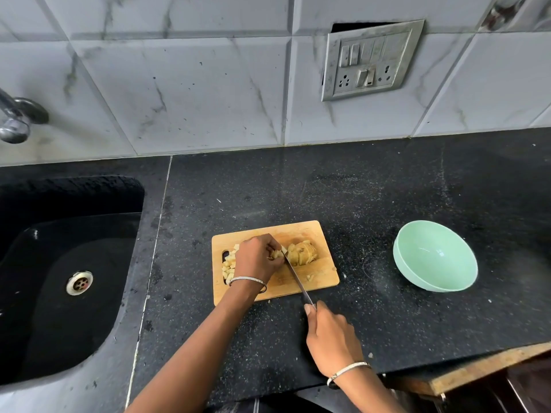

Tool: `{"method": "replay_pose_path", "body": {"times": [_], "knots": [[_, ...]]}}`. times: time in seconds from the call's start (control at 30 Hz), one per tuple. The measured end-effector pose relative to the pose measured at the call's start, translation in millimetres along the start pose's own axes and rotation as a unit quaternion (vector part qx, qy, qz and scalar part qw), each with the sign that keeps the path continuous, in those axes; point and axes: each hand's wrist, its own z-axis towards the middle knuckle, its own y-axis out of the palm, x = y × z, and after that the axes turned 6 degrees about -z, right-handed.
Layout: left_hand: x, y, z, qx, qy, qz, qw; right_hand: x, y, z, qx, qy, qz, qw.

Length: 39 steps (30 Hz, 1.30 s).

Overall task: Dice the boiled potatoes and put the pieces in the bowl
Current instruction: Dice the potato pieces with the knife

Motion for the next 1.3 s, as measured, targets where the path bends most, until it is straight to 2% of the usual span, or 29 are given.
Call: {"method": "replay_pose_path", "body": {"times": [0.1, 0.2, 0.27, 0.43, 0.53, 0.67, 0.73, 0.83, 0.93, 1.0, 1.2, 1.3], "knots": [[-1.0, -1.4, 1.3, -0.015, 0.022, 0.026, 0.999, 1.1, -5.4, 7.3, -0.074, 0.017, 0.158, 0.985], [-1.6, -4.2, 2.7, -0.031, 0.04, 0.067, 0.996, -4.5, -11.9, 2.2, -0.175, 0.092, 0.366, 0.909], [-2.5, -6.4, 4.0, -0.041, 0.041, 0.095, 0.994, -6.4, -11.8, -1.1, -0.192, 0.099, 0.388, 0.896], [3.1, -9.0, 6.8, -0.048, 0.06, 0.162, 0.984, -4.0, -11.2, 3.6, -0.143, 0.094, 0.357, 0.918], [8.7, -8.5, 9.1, -0.06, 0.074, 0.18, 0.979, -2.3, -10.2, 3.1, -0.14, 0.095, 0.358, 0.918], [10.6, -10.0, 13.2, -0.067, 0.084, 0.167, 0.98, -2.8, -13.4, 1.9, -0.233, 0.123, 0.448, 0.854], [9.1, -12.0, 14.9, -0.072, 0.071, 0.156, 0.983, -2.2, -13.1, 0.3, -0.249, 0.126, 0.458, 0.844], [4.3, -15.9, 16.0, -0.081, 0.025, 0.075, 0.994, -1.8, -13.3, -3.0, -0.204, 0.128, 0.42, 0.875], [1.8, -21.4, 15.2, -0.081, -0.015, -0.008, 0.997, 1.5, -12.2, -2.7, -0.107, 0.079, 0.284, 0.95], [-1.9, -24.1, 14.7, -0.073, -0.026, -0.024, 0.997, 2.8, -11.7, -2.2, -0.068, 0.034, 0.2, 0.977], [-13.0, -22.5, 8.9, 0.0, -0.049, 0.004, 0.999, -1.3, -6.5, 0.3, -0.036, 0.005, 0.099, 0.994], [-9.6, -20.6, 7.4, -0.025, -0.053, 0.017, 0.998, -2.4, -5.3, 1.4, -0.032, 0.003, 0.092, 0.995]]}}
